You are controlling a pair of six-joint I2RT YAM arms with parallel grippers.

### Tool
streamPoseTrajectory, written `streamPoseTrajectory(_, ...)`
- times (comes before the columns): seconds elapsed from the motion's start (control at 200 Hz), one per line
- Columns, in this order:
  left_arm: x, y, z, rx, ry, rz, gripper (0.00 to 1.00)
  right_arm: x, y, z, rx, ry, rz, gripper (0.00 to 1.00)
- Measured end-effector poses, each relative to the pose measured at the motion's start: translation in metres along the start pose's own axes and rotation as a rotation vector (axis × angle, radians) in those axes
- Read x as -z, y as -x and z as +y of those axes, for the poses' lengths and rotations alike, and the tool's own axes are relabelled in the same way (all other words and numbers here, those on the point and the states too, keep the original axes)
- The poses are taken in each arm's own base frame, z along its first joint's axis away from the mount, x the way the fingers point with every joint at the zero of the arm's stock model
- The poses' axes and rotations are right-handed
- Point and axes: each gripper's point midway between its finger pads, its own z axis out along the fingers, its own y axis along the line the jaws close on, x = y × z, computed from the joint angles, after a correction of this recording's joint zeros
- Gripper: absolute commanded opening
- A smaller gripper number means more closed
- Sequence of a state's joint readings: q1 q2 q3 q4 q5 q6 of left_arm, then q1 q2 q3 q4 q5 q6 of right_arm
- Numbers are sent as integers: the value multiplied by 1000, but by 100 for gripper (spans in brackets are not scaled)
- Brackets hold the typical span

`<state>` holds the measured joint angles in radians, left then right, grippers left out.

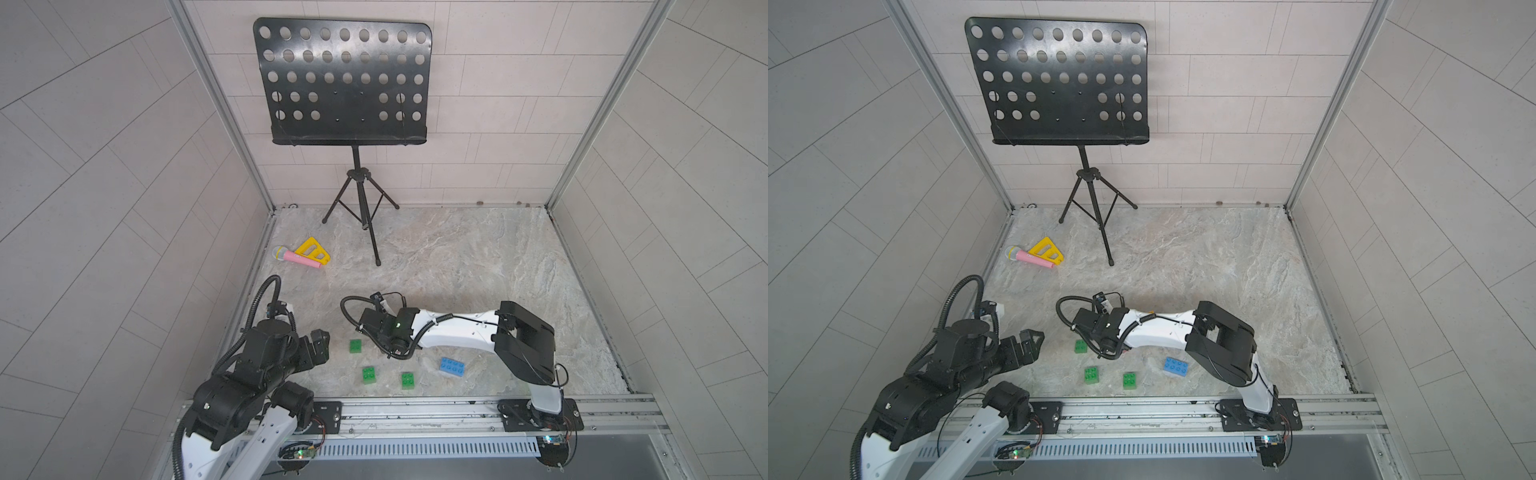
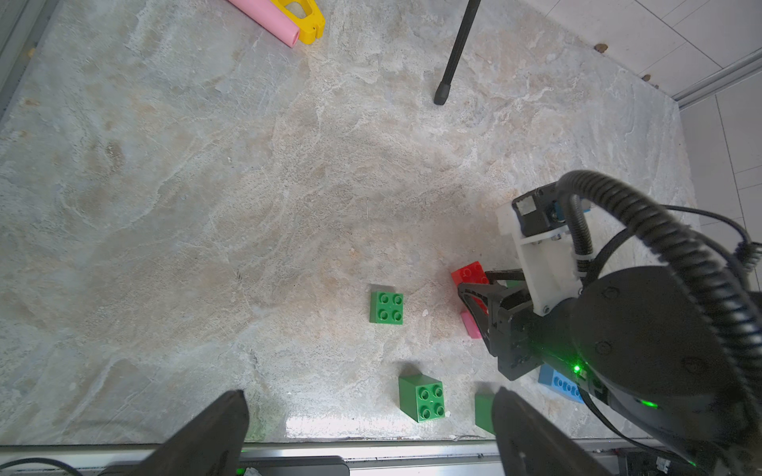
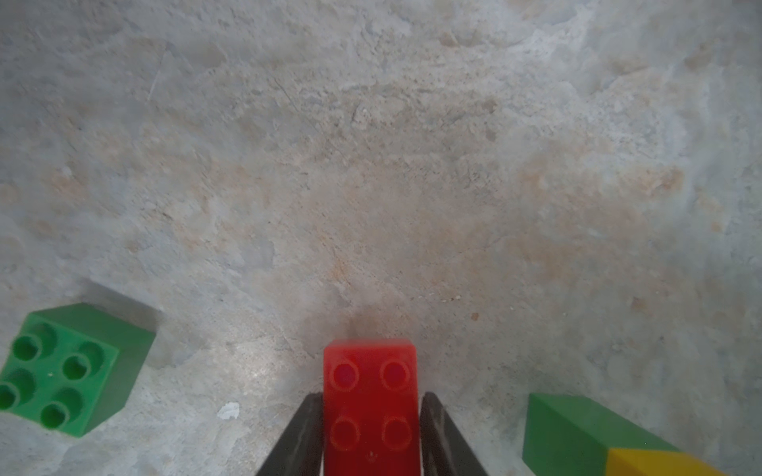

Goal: Assemble the letter r with lego
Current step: Assemble the lego brick with the lego brick.

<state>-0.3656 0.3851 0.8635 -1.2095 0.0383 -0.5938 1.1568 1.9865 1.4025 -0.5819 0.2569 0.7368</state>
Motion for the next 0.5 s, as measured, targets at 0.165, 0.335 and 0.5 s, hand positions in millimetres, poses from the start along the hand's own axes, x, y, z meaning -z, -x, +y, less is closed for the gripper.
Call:
streamPoseTrajectory(0.165, 0, 0, 0, 3, 0, 0, 100, -3, -3, -1, -14, 34, 44, 60)
streamPoseTrajectory(0.335, 0, 0, 0, 4, 1, 0, 100, -5, -2, -7, -34, 55, 83, 64)
streamPoseTrajectory(0.5, 0, 0, 0, 4, 1, 1, 100, 3, 5, -9, -33, 76, 118, 64)
